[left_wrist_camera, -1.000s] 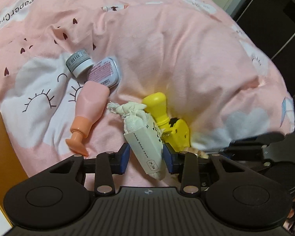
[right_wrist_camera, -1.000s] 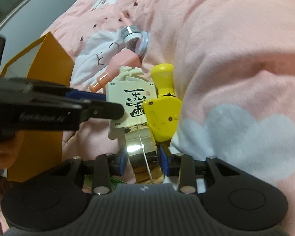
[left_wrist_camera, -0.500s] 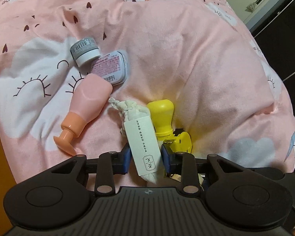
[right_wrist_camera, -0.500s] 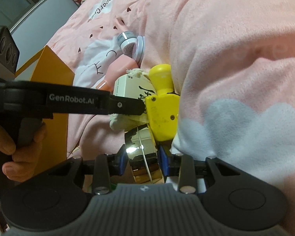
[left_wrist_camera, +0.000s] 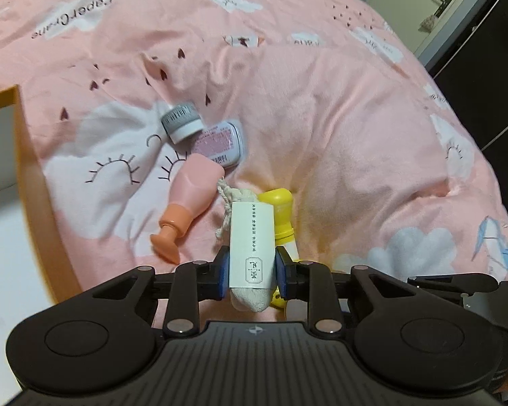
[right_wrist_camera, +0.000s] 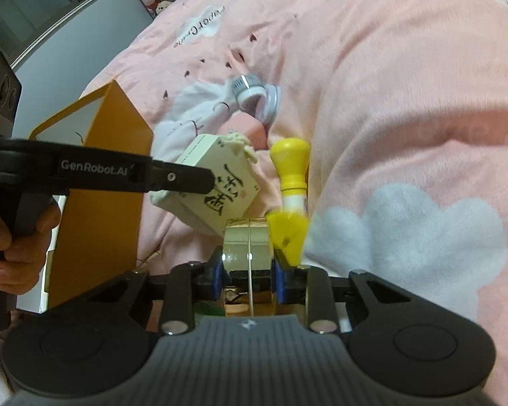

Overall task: Organize rigid objects
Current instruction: 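Carry the card and compact into the box with both tools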

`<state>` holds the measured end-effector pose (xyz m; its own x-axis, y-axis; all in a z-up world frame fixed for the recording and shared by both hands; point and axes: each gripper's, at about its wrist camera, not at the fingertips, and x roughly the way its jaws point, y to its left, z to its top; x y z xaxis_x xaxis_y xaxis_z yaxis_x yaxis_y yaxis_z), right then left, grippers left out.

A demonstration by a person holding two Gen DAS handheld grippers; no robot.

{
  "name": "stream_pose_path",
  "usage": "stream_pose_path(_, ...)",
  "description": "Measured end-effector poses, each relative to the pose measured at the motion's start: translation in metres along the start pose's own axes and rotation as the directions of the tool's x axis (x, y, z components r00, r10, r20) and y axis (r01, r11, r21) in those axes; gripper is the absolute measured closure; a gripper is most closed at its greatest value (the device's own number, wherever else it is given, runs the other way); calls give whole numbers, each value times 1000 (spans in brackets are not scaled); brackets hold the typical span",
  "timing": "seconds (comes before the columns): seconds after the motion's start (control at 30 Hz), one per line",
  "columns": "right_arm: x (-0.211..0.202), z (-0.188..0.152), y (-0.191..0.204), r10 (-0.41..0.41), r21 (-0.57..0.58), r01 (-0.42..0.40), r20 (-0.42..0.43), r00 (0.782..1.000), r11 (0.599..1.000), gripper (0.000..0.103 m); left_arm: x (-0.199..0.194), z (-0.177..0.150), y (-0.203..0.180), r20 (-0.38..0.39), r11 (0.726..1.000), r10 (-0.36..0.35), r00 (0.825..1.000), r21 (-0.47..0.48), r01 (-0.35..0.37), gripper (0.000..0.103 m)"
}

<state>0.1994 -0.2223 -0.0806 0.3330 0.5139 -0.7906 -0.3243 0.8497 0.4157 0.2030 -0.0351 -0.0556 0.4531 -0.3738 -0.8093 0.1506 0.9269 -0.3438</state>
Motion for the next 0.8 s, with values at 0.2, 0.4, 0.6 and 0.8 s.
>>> stream_pose_path(0.2,-15,1,14,-13,2,13,32,999,1000,75,-33,-3,3,64,999,-29,998,-13,30,73)
stream_pose_path(0.4,-33,4,30,-30,-13,31,72,997,999,75,-68,-5,5,133,999,-50,990,-12,52,73)
stream_pose_path(0.6,-51,12,54,-36,-53,42,111,993,998,75,-108,-9,15,190,998,-53,980,-9,56,73)
stream_pose_path(0.8,-64,29,90,25,-135,-5,143,989,991,75,-148,-17,42,221,999,-12,975,-27,19,73)
